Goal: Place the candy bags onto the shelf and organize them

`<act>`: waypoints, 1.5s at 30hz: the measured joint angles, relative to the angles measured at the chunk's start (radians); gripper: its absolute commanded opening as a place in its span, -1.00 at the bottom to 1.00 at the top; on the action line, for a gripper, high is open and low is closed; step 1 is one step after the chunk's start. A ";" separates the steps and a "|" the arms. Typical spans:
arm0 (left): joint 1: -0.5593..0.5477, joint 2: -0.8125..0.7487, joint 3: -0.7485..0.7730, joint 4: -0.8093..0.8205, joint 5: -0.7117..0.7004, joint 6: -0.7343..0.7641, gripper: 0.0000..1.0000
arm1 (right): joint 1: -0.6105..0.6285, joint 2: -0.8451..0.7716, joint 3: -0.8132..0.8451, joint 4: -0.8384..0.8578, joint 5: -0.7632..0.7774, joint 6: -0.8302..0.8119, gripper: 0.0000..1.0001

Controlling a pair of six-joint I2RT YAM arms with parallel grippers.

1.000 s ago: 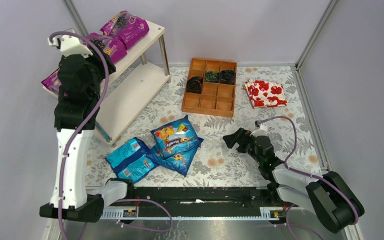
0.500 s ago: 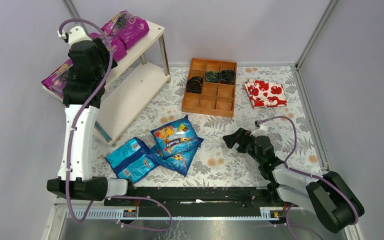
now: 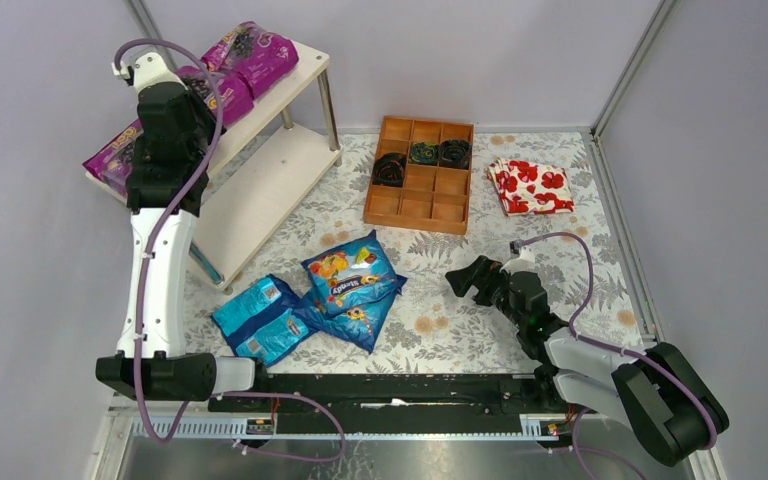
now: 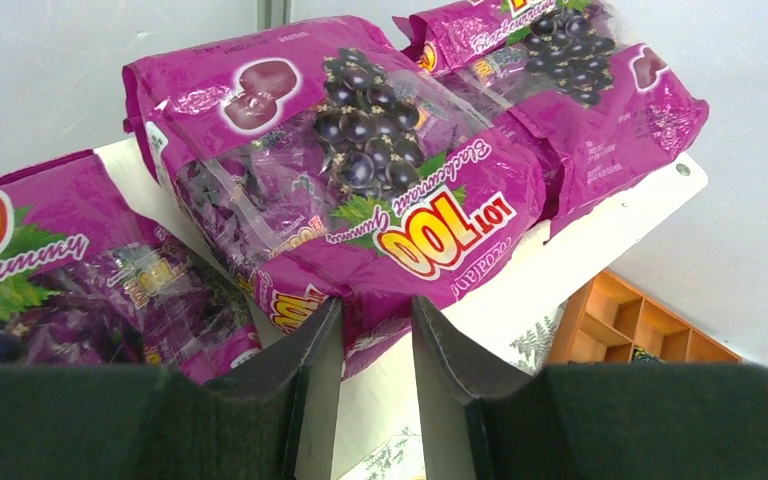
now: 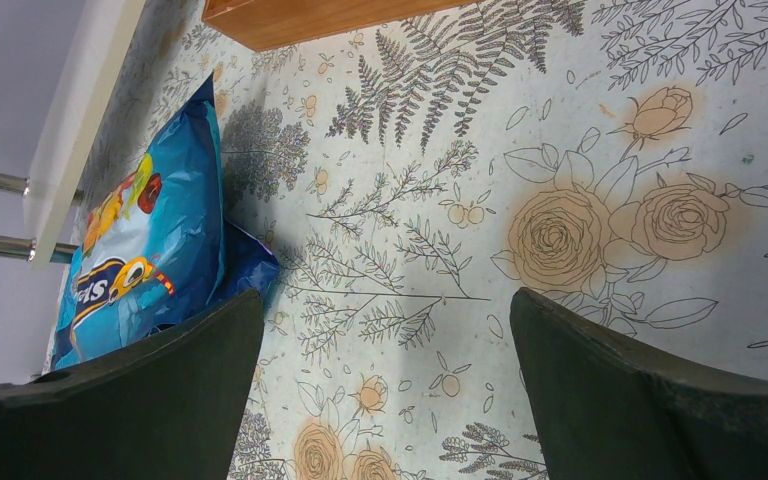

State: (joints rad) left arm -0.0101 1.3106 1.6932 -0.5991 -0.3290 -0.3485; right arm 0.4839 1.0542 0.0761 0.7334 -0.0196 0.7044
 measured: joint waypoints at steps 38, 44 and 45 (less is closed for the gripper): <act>-0.002 -0.126 -0.093 0.084 0.076 0.019 0.15 | 0.000 0.026 0.005 0.002 -0.002 0.000 1.00; -0.002 -0.007 0.104 0.152 0.181 -0.031 0.12 | 0.000 0.042 0.008 0.001 -0.002 0.000 1.00; -0.002 0.014 0.121 0.161 0.194 -0.042 0.12 | 0.000 0.042 0.008 0.000 -0.002 0.000 1.00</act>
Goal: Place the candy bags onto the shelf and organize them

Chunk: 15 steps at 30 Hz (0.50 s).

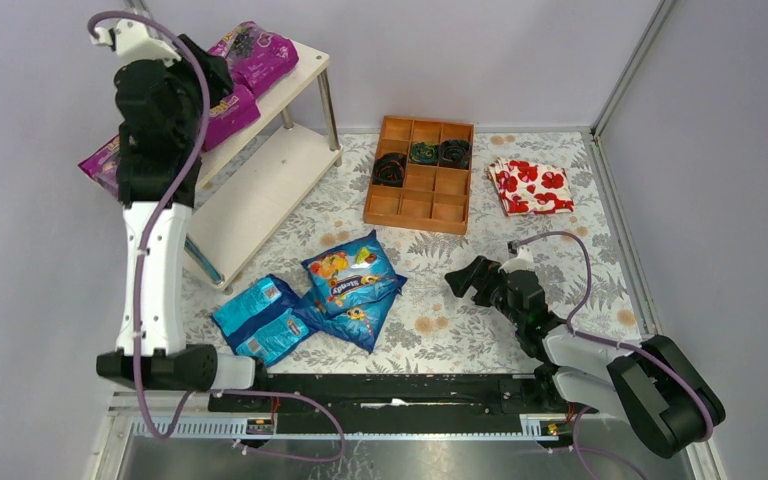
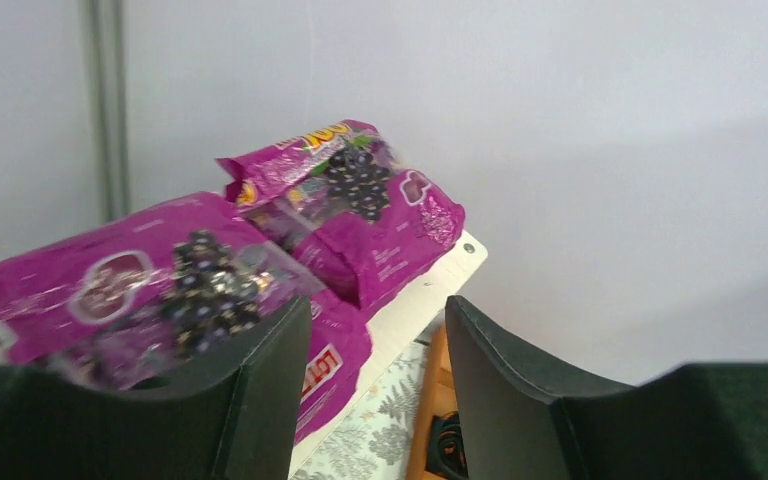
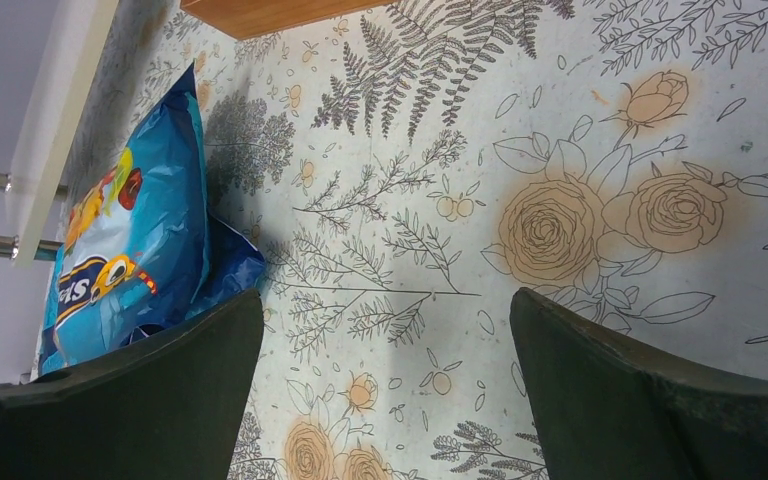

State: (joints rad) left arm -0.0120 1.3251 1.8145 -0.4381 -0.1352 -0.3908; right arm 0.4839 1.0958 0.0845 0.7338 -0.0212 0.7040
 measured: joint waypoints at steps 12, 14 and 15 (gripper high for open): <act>0.000 0.285 0.076 0.015 0.084 -0.113 -0.04 | 0.000 0.001 0.010 0.000 0.000 0.000 1.00; 0.000 0.300 0.096 0.015 0.084 -0.113 -0.05 | 0.000 0.001 0.010 0.000 0.000 0.000 1.00; 0.000 0.303 0.106 0.016 0.084 -0.113 -0.06 | 0.000 0.002 0.010 0.000 0.000 0.000 1.00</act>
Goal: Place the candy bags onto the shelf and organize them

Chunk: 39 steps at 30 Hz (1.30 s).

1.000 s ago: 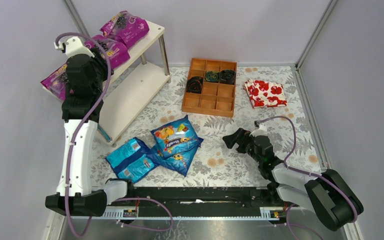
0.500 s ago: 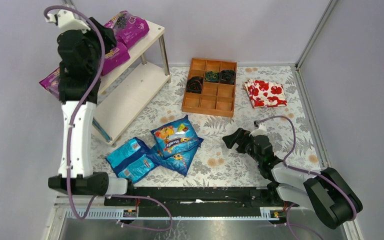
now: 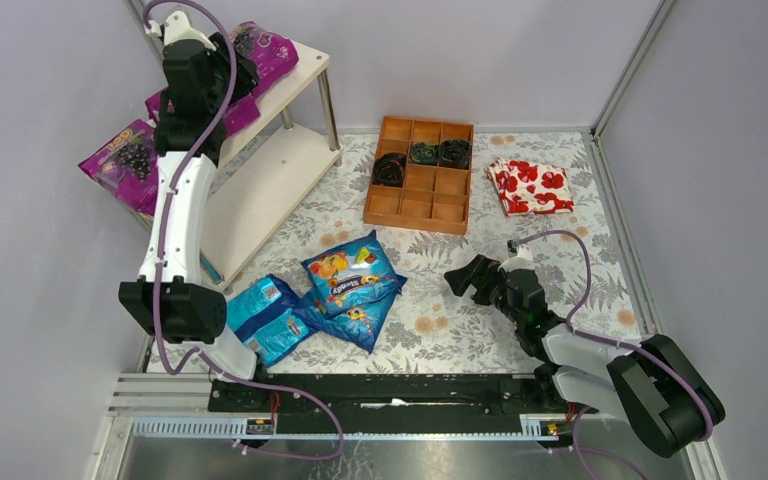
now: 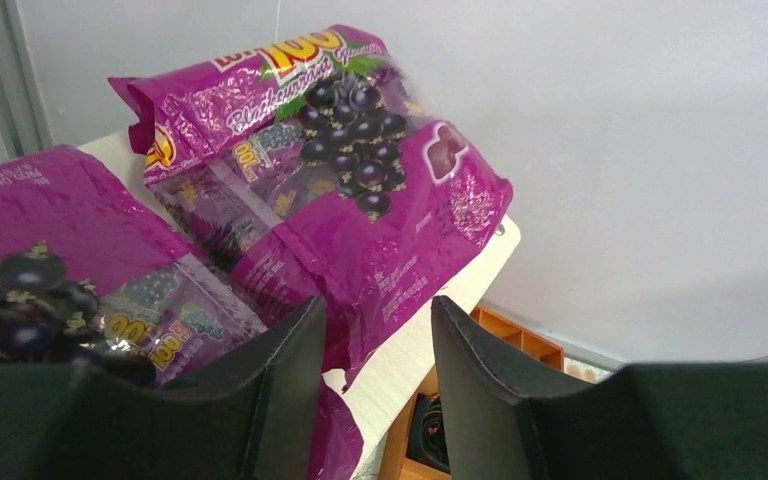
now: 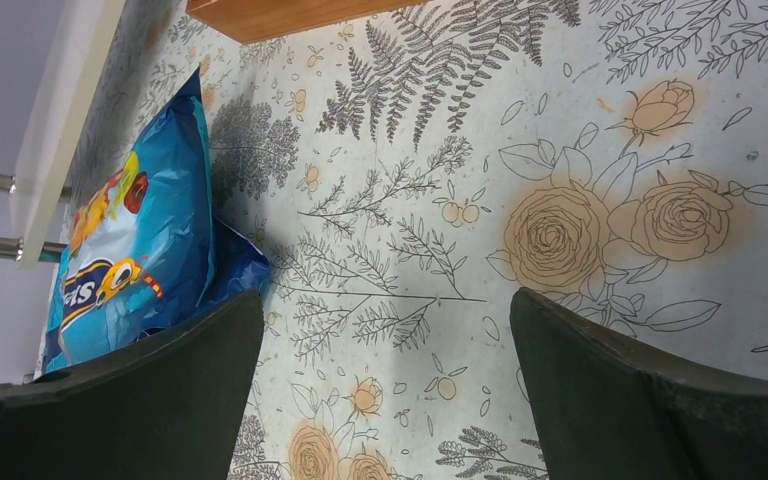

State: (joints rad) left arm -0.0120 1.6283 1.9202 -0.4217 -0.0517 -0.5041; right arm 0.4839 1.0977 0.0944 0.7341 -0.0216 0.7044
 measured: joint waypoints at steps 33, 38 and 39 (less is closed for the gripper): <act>-0.014 0.080 0.056 0.033 -0.041 -0.002 -0.09 | 0.000 0.010 0.001 -0.001 0.000 0.000 1.00; -0.015 0.087 0.061 0.035 -0.037 0.002 -0.62 | 0.000 0.012 0.002 -0.001 -0.004 0.000 1.00; -0.016 0.089 0.061 0.035 -0.034 0.001 -0.70 | 0.000 0.012 0.002 -0.001 -0.005 0.000 1.00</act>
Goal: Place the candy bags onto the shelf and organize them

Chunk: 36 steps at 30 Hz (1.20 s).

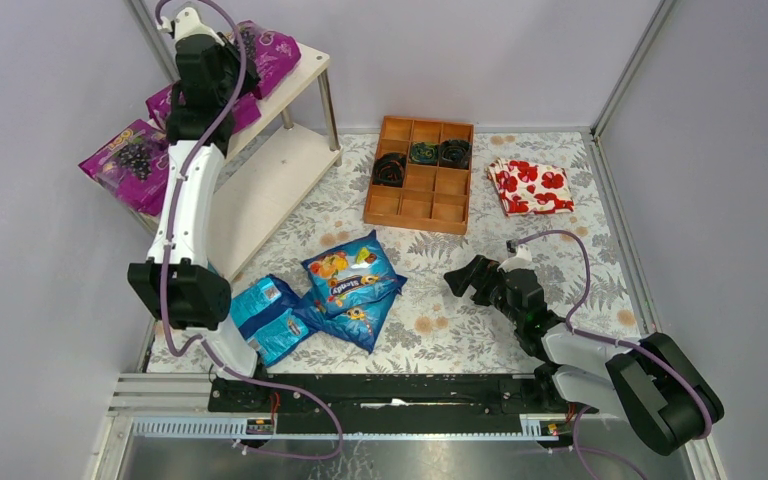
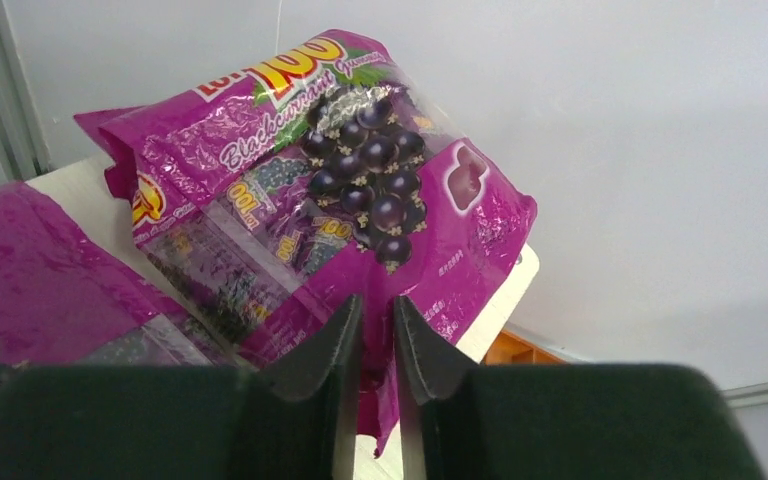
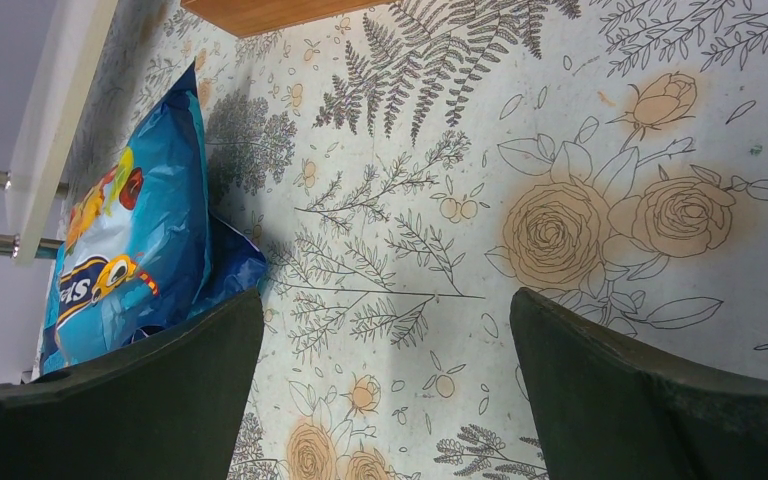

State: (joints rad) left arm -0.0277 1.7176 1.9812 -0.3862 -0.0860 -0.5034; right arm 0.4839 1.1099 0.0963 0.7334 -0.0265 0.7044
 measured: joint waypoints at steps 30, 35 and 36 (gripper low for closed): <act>-0.058 -0.122 -0.080 0.021 0.063 0.095 0.48 | 0.000 0.010 0.004 -0.002 -0.002 0.000 1.00; -0.219 -0.320 -0.219 0.035 0.091 0.088 0.68 | 0.000 0.035 0.026 -0.003 -0.005 -0.001 1.00; -0.266 -0.381 -0.283 0.052 0.112 0.089 0.70 | 0.000 0.043 0.032 -0.005 -0.010 -0.002 1.00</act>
State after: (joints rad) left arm -0.2939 1.3365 1.6978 -0.3344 0.0257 -0.4145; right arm 0.4839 1.1526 0.1287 0.7284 -0.0368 0.7029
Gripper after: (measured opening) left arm 0.811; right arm 0.995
